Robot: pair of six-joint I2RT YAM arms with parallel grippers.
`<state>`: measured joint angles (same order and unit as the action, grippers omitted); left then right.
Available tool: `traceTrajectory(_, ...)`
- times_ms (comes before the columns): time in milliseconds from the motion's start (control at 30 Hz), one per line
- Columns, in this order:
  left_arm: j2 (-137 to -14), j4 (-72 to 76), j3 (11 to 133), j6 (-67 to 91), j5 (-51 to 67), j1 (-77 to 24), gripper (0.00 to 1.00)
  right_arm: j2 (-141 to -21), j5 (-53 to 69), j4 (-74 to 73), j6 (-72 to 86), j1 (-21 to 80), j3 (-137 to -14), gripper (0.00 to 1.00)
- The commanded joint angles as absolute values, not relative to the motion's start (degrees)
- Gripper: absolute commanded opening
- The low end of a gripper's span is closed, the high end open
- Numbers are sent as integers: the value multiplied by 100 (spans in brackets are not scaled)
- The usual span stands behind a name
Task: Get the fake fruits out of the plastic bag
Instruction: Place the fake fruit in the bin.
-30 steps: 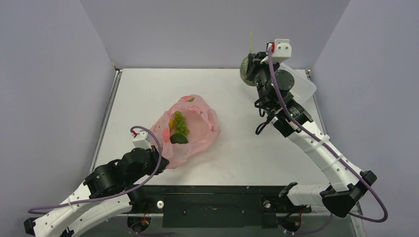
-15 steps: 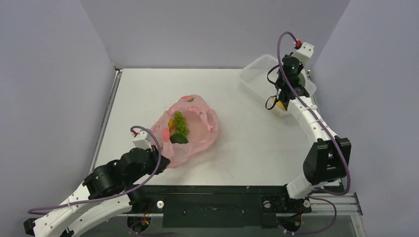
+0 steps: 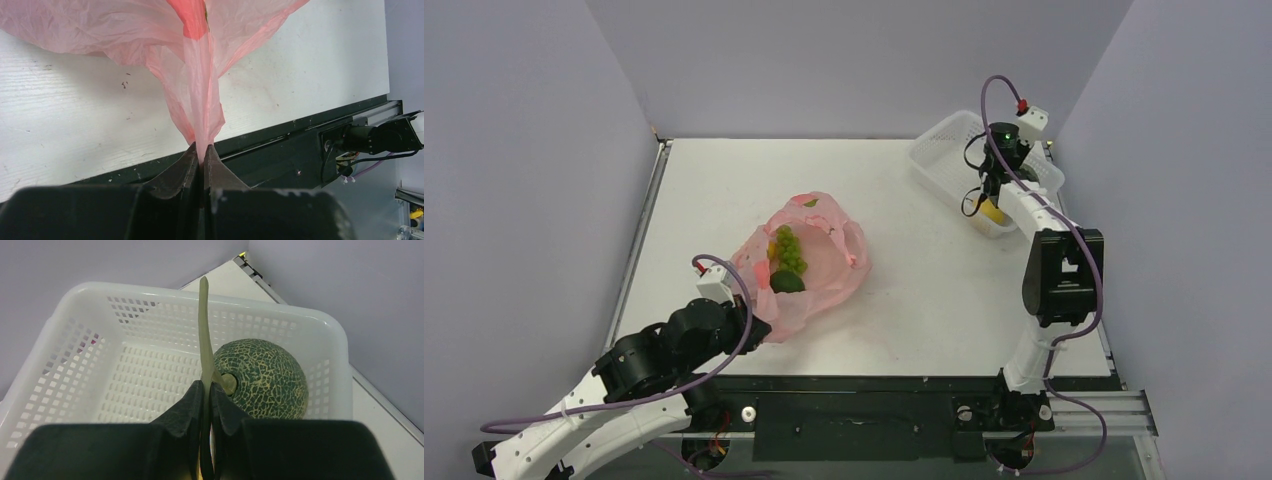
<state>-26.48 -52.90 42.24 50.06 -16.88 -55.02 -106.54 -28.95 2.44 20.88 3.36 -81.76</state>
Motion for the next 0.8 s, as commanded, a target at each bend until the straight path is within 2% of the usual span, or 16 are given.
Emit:
traceTrajectory(0,-2632,-4995,4306,4891,-1619,-5515,0,-10823,-2859,410,2231,146,-8628,0)
traceTrajectory(233,-2713,-4949,4326,4857,-1596,-5511,0,-11101,-2625,227,2416,18,-8763,1)
traceTrajectory(367,-2761,-4960,4343,4845,-1595,-5511,0,-11063,-2458,91,2429,18,-8768,14)
traceTrajectory(500,-2760,-4989,4365,4847,-1613,-5511,0,-10955,-2319,-76,2525,18,-8752,34)
traceTrajectory(533,-2764,-5002,4367,4854,-1627,-5511,0,-10940,-2287,-219,2585,18,-8778,42)
traceTrajectory(600,-2745,-5021,4365,4876,-1648,-5511,0,-10874,-2227,-347,2639,20,-8783,50)
traceTrajectory(767,-2684,-5019,4311,4921,-1655,-5511,0,-10644,-2164,-533,2663,18,-8733,57)
